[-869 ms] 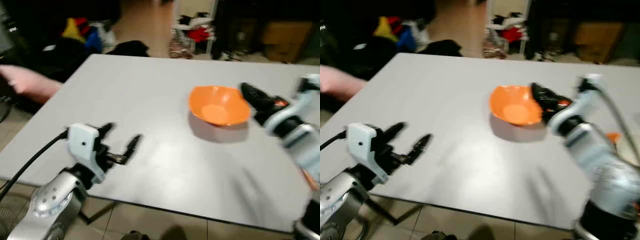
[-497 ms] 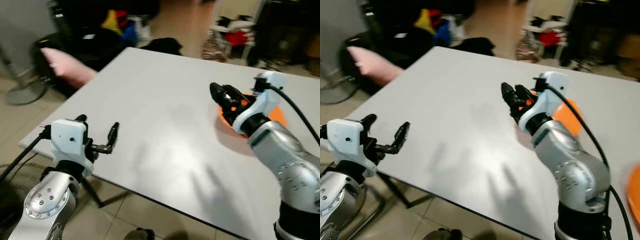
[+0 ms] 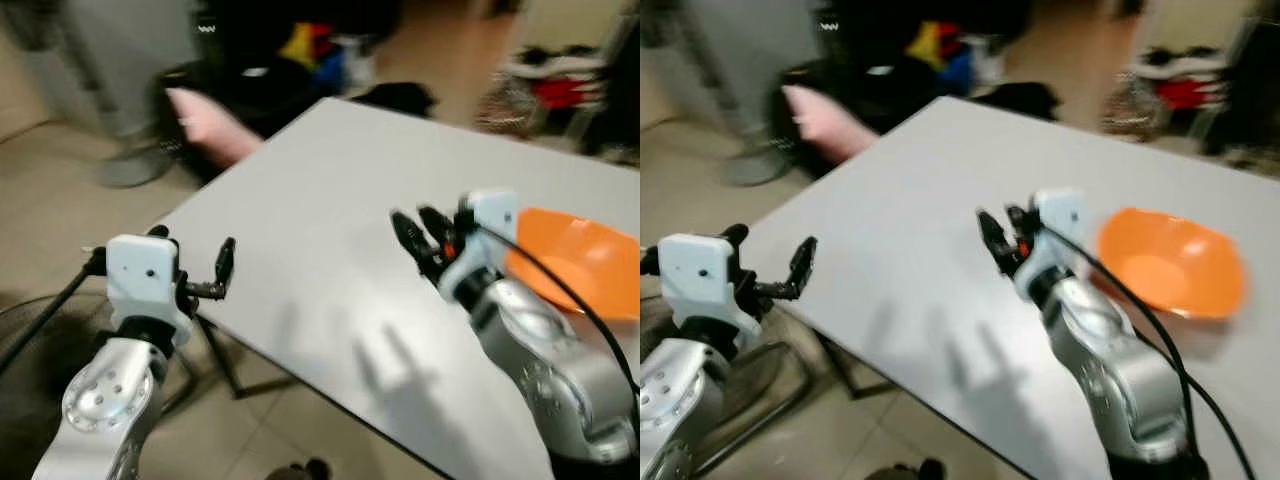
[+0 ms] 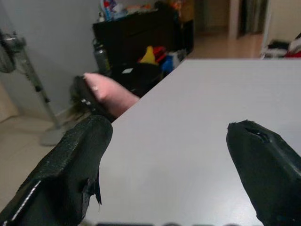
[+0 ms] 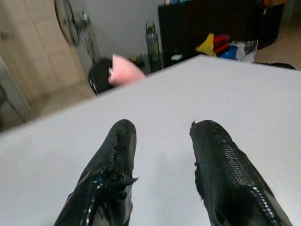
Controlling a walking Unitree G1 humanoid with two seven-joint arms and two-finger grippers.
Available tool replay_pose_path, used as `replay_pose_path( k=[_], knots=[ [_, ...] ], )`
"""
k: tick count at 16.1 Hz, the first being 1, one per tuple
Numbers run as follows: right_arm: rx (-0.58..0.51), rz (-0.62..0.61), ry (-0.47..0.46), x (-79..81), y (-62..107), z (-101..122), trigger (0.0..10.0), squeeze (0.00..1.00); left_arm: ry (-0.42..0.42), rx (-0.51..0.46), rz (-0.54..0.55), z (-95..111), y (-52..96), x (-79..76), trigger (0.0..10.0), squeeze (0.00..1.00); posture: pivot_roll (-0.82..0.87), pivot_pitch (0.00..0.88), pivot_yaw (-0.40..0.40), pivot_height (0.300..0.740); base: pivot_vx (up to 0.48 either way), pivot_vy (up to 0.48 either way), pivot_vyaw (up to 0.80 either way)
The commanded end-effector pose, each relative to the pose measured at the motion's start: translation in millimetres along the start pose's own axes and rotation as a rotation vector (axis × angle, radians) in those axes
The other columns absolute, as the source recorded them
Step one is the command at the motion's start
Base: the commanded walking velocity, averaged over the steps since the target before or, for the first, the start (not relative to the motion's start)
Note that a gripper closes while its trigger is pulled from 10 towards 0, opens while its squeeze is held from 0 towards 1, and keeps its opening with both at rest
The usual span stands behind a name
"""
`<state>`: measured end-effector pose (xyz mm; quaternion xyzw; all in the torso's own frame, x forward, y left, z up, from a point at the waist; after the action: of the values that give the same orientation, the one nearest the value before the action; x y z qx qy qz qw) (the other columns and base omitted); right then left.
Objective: Setting the table
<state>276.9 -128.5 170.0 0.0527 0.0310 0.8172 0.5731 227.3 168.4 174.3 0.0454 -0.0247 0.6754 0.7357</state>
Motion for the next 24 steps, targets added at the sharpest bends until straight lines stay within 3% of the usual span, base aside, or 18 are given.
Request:
replay_pose_path(
  k=[1, 10, 15, 24],
  knots=[
    [-0.032, 0.014, 0.027, 2.8, 0.5, 4.6, 10.0, 0.00, -0.042, -0.005, -0.006, 0.0, -1.1, -1.1, 10.0, 0.00, -0.05, 0.000, 0.065, 0.740, 0.000, 0.000, 0.80],
    [-0.015, 0.018, 0.047, -0.2, 8.4, -2.7, 10.0, 0.00, -0.030, 0.000, 0.018, -3.2, -4.0, -0.4, 10.0, 0.00, -0.06, 0.000, 0.061, 0.740, 0.000, 0.000, 0.80],
    [0.028, -0.014, -0.052, -7.4, 11.0, -16.6, 10.0, 0.00, -0.025, 0.031, 0.038, -10.7, 5.1, 0.9, 10.0, 0.00, -0.05, 0.000, 0.053, 0.740, 0.000, 0.000, 0.80],
    [0.056, 0.004, -0.074, -7.9, 10.9, -26.3, 10.0, 0.00, -0.001, 0.033, 0.064, -9.8, 11.3, -0.3, 10.0, 0.00, -0.03, 0.000, 0.037, 0.740, 0.000, 0.000, 0.80]
  ],
)
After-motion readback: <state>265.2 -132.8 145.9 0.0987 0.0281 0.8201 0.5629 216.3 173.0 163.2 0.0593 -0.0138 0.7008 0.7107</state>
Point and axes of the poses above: a point about 5 cm out from each wrist's last joint towards the gripper, its own y axis pointing back from the gripper into the wrist, its own z axis along the axis of the wrist's last joint, x = y × z, the point moved 2 cm from there along -y, pointing out of the wrist towards the gripper, and after that the axes turned 2 degrees about y, right-handed, at the moved point
